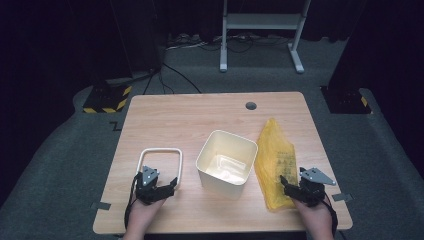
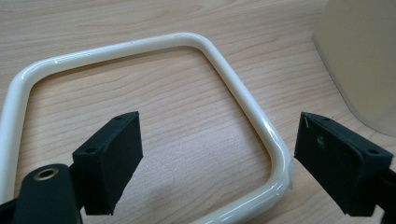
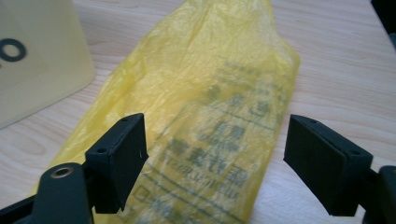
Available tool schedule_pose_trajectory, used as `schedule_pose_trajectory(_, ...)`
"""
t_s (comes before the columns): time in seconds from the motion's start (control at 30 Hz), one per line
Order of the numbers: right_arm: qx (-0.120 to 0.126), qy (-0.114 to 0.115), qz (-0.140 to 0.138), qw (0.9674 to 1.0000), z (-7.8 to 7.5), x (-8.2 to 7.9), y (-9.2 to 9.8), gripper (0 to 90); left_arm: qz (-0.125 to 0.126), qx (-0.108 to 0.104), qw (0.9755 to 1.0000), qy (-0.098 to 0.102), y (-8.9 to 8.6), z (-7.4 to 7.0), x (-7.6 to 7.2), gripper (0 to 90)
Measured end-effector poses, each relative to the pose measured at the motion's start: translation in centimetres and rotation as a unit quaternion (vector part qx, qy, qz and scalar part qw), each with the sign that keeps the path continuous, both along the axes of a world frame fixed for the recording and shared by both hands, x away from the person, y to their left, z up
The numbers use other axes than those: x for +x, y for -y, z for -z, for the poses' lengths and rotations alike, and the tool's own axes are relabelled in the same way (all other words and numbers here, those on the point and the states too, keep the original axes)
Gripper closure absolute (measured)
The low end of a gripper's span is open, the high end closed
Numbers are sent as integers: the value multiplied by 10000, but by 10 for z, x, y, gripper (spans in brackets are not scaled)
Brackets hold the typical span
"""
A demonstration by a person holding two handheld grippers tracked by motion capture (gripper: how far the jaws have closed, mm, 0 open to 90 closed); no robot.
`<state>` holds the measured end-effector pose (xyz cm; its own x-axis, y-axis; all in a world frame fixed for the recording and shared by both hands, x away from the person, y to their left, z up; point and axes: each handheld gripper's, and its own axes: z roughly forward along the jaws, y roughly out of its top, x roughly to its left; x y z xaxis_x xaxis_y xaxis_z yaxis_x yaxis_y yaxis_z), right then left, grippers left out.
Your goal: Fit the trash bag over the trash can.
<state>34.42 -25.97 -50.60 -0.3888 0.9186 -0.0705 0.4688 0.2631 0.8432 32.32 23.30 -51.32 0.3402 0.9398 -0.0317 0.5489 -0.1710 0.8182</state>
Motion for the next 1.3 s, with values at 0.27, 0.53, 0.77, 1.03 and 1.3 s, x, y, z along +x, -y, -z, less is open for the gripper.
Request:
schedule_pose_trajectory(0.27, -60, -122, 106, 9999, 0, 8, 3, 242, 4, -33, 10000, 51, 0, 0, -2, 149)
schedule_pose_trajectory(0.53, 47, -186, 407, 9990, -6, 21, 10, 287, -59, -212, 9996, 183, -4, -1, -2, 149)
schedule_pose_trajectory(0.77, 90, -641, 551, 9964, -3, 48, 13, 310, -42, -275, 9994, 190, -8, -4, -2, 146)
schedule_pose_trajectory(1.03, 245, -1132, 719, 9907, 0, 65, 14, 397, 81, -130, 9998, 98, -2, -2, -3, 146)
schedule_pose_trajectory(1.3, 162, -1186, 836, 9893, 2, 77, 8, 393, 85, -115, 9999, 57, -1, 0, -1, 147)
